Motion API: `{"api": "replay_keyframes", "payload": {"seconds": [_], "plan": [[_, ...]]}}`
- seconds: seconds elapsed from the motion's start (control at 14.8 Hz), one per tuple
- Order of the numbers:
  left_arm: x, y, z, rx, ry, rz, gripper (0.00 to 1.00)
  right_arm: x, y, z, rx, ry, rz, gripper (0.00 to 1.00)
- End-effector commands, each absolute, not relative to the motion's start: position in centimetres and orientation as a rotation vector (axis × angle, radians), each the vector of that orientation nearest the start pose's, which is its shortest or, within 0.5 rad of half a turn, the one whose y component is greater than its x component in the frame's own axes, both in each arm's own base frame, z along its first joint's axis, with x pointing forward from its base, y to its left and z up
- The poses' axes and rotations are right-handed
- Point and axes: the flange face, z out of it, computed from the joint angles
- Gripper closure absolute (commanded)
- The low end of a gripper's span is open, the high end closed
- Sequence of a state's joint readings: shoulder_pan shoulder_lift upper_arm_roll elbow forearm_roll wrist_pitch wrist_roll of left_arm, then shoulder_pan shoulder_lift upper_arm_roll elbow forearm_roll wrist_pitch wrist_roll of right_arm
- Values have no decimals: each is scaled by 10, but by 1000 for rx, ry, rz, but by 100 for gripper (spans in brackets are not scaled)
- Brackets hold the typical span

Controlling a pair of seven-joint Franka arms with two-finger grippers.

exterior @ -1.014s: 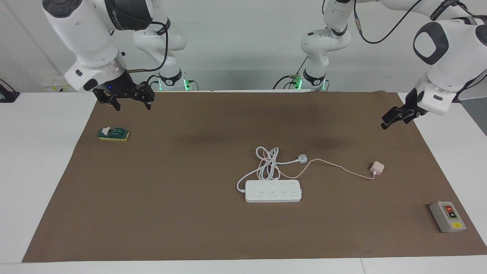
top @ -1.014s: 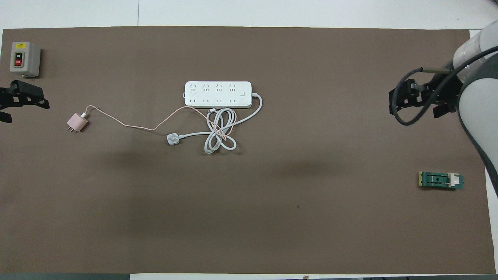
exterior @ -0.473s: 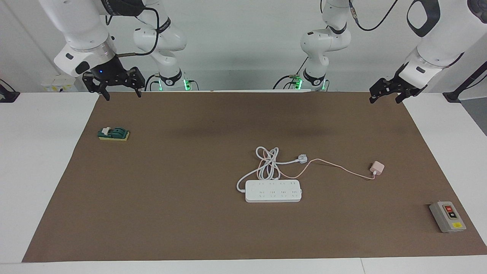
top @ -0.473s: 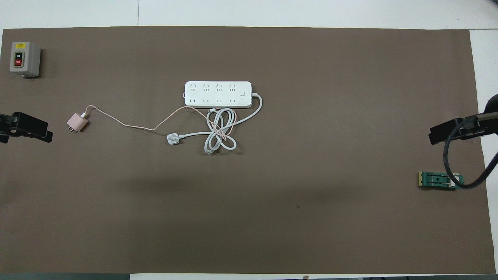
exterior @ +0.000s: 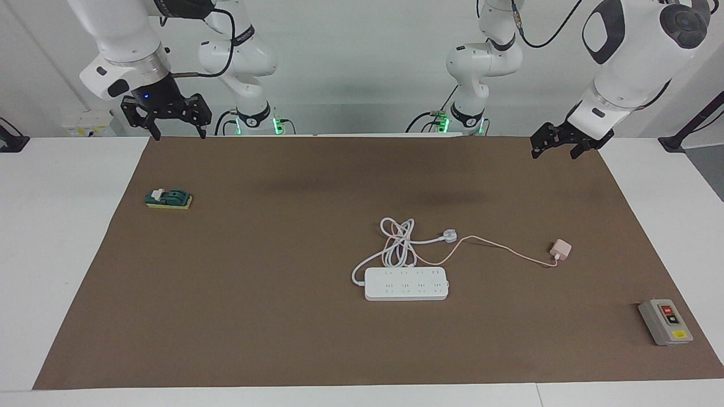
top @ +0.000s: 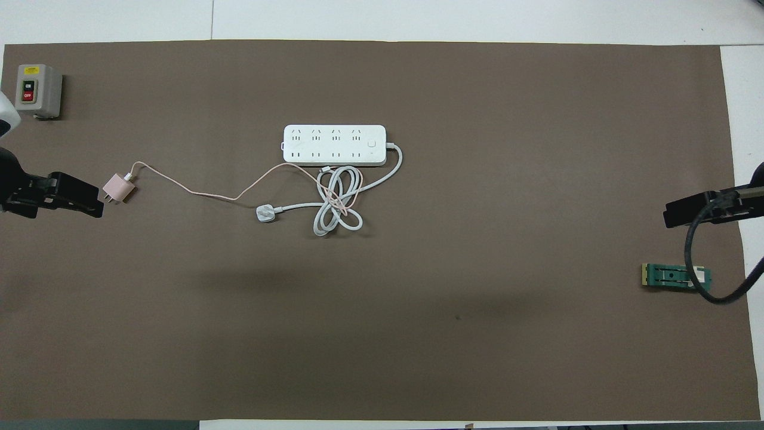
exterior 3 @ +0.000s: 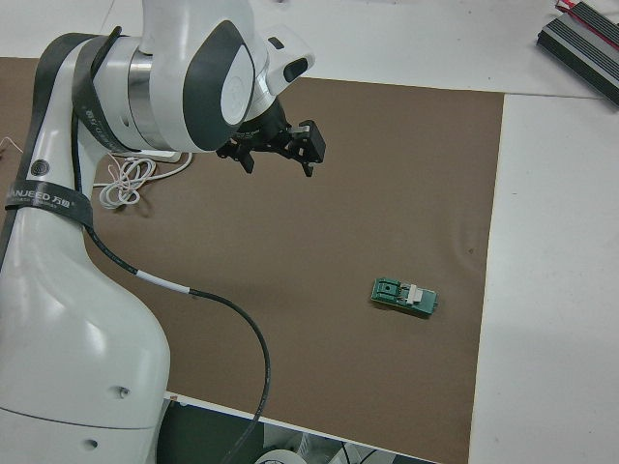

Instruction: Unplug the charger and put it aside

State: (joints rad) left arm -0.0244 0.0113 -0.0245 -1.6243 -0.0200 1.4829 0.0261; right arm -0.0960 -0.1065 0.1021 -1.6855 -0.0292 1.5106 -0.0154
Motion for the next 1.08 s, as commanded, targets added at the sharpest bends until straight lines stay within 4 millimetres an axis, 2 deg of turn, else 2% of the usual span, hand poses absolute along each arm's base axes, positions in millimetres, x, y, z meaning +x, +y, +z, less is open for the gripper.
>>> {"api": "replay_keyframes", "payload": {"seconds": [0.0,0.2,0.54,1.01], "plan": [[537,-32,600,-3147,119,177,0,510,2,620,-3178,-29,97,0],[535,-51,602,-3145,143,163,0,510,6,621,-3147,-17,91,0],[539,-46,606,-3151,68,127,0,508,5,622,-3143,-34,86,0],[543,-42,610,-3153,113,59,0,509,12,623,-3144,-42,74,0]]}}
